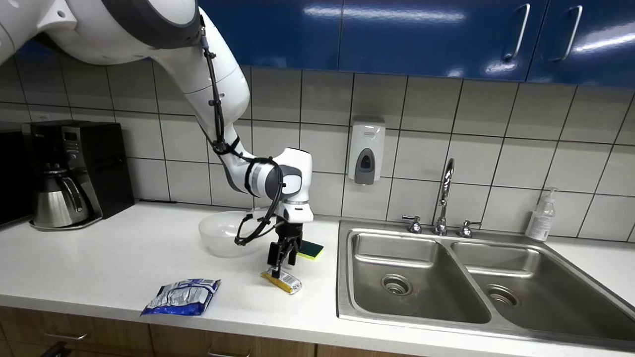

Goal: Put the orange packet in the bowl

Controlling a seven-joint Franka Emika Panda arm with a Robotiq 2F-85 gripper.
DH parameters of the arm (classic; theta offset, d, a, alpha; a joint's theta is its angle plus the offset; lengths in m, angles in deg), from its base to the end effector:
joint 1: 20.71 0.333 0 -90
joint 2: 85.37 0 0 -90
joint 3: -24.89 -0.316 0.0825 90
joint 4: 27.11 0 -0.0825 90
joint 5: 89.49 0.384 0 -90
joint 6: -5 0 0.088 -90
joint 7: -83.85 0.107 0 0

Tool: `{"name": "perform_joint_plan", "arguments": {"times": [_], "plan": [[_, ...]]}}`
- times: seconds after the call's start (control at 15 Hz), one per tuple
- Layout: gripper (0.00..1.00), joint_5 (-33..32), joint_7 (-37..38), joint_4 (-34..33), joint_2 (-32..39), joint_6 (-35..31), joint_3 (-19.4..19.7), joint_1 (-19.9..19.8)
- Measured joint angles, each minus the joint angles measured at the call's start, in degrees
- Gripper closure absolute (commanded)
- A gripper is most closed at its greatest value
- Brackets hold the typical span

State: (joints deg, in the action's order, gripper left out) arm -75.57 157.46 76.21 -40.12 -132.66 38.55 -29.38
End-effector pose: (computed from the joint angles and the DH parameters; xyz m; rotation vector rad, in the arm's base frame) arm 0.5793 -0.2320 0.1026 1.8763 -2.3971 -0.1991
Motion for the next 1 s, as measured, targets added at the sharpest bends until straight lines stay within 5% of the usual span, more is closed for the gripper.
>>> {"name": "perform_joint_plan", "arguments": {"times": [1.0], "plan": [[0.0,-0.39,0.0,-0.01,2.45,-3.61,0.78,0.52]]}}
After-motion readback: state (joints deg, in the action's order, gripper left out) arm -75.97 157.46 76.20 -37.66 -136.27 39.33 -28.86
